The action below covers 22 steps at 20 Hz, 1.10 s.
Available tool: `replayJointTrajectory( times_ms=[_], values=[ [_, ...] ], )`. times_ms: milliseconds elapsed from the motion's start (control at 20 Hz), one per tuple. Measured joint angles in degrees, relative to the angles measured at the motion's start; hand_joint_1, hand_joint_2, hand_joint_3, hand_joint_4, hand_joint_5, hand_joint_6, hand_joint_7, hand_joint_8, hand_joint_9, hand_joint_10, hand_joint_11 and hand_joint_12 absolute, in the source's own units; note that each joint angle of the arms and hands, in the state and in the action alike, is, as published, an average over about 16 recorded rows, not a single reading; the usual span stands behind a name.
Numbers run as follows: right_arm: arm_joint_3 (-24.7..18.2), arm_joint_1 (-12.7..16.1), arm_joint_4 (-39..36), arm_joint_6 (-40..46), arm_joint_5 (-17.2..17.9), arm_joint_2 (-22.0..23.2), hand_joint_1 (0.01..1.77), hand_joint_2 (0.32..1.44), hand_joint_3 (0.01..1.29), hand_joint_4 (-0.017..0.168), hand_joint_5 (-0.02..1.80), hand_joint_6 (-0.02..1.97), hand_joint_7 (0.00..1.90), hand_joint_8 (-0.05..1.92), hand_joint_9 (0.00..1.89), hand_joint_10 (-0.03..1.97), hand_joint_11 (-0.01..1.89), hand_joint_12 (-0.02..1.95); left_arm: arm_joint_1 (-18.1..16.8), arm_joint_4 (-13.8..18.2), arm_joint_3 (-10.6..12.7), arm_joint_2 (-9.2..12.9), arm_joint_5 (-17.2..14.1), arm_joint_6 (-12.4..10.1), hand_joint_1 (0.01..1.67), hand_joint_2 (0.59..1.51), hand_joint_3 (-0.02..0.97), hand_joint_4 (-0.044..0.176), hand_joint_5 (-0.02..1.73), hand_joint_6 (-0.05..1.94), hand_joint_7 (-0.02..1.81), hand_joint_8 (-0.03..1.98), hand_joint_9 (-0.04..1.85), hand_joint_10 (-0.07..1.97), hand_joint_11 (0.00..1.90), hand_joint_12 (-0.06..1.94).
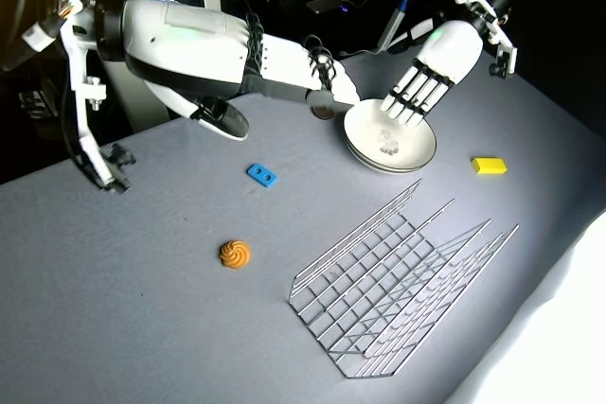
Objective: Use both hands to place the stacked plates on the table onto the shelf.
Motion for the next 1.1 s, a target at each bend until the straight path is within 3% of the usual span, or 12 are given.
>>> replayJointTrajectory(
  times_ms=[250, 450, 850, 1100],
  values=[
    [0.3, -0.4, -4.2, 3.5, 2.0, 0.0, 1.27, 1.13, 0.03, 0.002, 0.02, 0.02, 0.02, 0.01, 0.01, 0.01, 0.02, -0.01, 2.2, -0.8, 1.6, -1.3, 1.1, 0.4, 0.03, 1.008, 0.001, 0.002, 0.02, -0.02, 0.01, -0.01, 0.02, 0.01, 0.02, -0.01],
    [0.6, -0.5, -3.8, 3.2, 1.5, -0.3, 1.26, 1.13, 0.03, 0.002, 0.02, 0.02, 0.02, 0.01, 0.01, 0.01, 0.02, -0.01, 3.4, -1.3, 2.4, -1.9, 1.8, 0.7, 0.03, 1.011, 0.001, 0.001, 0.01, -0.01, 0.01, -0.01, 0.02, 0.00, 0.02, -0.01],
    [0.8, 1.0, 0.1, -0.5, -4.4, -3.0, 1.24, 1.13, 0.03, 0.002, 0.02, 0.02, 0.02, 0.01, 0.01, 0.01, 0.02, -0.01, 4.8, -2.1, 3.2, -2.6, 2.4, 1.5, 0.03, 1.015, 0.000, -0.002, 0.00, -0.01, 0.00, -0.01, 0.01, -0.01, 0.02, -0.01],
    [0.8, 2.3, 3.9, -5.2, -8.4, -6.2, 1.23, 1.13, 0.03, 0.002, 0.02, 0.02, 0.02, 0.01, 0.01, 0.01, 0.02, -0.01, 5.2, -2.5, 2.5, -2.7, 2.8, 2.2, 0.02, 1.016, 0.000, -0.003, -0.01, -0.01, -0.01, -0.01, 0.01, 0.00, 0.02, -0.01]
  ],
)
